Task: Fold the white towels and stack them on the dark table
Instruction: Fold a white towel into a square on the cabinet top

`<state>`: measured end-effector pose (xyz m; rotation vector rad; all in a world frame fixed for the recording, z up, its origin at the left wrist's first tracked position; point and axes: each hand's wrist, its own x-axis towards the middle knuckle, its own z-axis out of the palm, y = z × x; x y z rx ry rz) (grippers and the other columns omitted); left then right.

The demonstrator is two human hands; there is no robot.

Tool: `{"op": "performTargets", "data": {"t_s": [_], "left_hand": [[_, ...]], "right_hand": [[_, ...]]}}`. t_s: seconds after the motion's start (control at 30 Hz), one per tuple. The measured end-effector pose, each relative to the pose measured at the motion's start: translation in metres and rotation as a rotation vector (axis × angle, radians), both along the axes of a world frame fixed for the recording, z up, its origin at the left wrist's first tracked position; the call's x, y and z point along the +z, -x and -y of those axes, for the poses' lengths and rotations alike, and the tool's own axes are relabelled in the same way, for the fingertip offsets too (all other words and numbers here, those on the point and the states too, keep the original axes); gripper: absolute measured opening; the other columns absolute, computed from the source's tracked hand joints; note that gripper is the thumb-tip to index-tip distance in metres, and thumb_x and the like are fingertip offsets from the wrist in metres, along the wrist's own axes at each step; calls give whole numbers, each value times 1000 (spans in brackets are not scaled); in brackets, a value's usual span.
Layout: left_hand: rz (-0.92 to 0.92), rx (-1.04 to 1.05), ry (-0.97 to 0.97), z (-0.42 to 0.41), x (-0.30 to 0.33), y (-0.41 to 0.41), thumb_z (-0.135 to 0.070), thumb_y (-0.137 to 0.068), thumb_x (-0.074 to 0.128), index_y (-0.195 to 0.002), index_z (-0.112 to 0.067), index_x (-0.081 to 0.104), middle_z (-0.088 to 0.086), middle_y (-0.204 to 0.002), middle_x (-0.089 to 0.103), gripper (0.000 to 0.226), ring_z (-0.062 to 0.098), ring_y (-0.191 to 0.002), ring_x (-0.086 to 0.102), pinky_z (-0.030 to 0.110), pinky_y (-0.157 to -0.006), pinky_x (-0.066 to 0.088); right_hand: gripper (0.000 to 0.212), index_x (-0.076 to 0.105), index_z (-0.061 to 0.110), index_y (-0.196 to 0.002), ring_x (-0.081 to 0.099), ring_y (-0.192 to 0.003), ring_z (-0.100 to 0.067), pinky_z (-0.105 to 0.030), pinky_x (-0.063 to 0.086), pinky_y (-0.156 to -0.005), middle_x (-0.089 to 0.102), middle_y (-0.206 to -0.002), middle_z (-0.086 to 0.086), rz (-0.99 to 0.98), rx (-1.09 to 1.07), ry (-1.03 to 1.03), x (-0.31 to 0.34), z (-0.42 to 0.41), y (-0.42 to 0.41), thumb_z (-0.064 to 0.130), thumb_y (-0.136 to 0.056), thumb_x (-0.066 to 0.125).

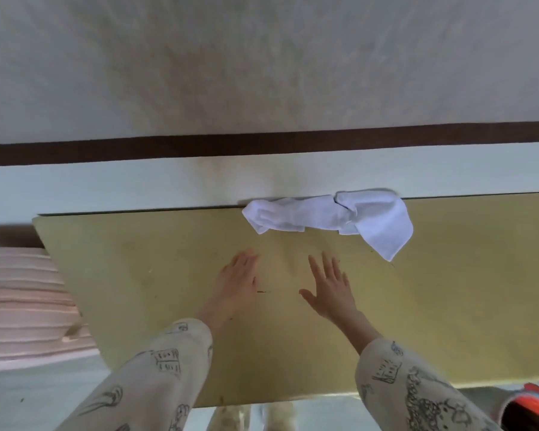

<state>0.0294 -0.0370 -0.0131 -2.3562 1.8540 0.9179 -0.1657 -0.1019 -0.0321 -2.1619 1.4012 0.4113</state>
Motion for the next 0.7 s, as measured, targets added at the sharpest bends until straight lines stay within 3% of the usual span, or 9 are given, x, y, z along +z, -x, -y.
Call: {"op": "performTargets", "data": {"t_s": [0.07,0.13,0.27,0.37,0.43,0.53,0.7], "left_hand": [[32,-59,-5,20,-15,0,-11,-94,37,-145,-13,18,5,-156,6,54,21,-143,6,37,-113,21],[63,-105,64,39,-27,-1,-10,-92,41,-145,-11,19,7,-156,7,57,24,-144,8,41,-112,22],[92,-143,279,72,-43,0,2,-80,57,-141,-8,33,16,-148,31,66,36,-136,31,49,-97,41],[113,-162,349,92,-47,0,4,-74,65,-134,-11,42,20,-130,50,66,38,-114,54,44,-75,50],[143,-180,365,100,-51,-2,4,-68,70,-121,-10,52,16,-109,57,57,33,-92,59,39,-62,48],[183,-189,369,98,-53,-3,13,-59,69,-103,-7,57,12,-89,54,50,30,-75,55,35,-55,41],[147,-221,321,55,-59,7,15,-51,70,-88,-2,59,13,-69,54,43,26,-57,55,33,-47,48]], "right_hand": [[80,-7,28,-149,-15,-144,-27,-44,-2,-117,-19,-156,-7,-56,18,8,-16,-1,5,52,-92,44],[81,-5,29,-149,-15,-144,-26,-42,-5,-117,-19,-156,-6,-42,19,15,-23,-2,9,53,-90,45],[82,-4,29,-149,-15,-144,-25,-42,-3,-117,-19,-156,-5,-41,29,-25,-22,5,8,46,-90,50],[80,-4,29,-149,-15,-144,-25,-42,-3,-117,-20,-156,-5,-27,7,-36,-21,5,8,45,-91,50],[80,-3,30,-149,-14,-145,-25,-42,-4,-116,-20,-156,-4,-11,-7,-50,-21,4,9,44,-91,51],[80,-1,30,-149,-14,-145,-24,-42,-5,-116,-19,-156,-3,15,-31,-60,-22,4,9,42,-90,53],[80,-4,29,-149,-16,-144,-23,-42,-7,-116,-19,-156,-3,-28,-10,-62,-20,6,9,44,-91,50]]}}
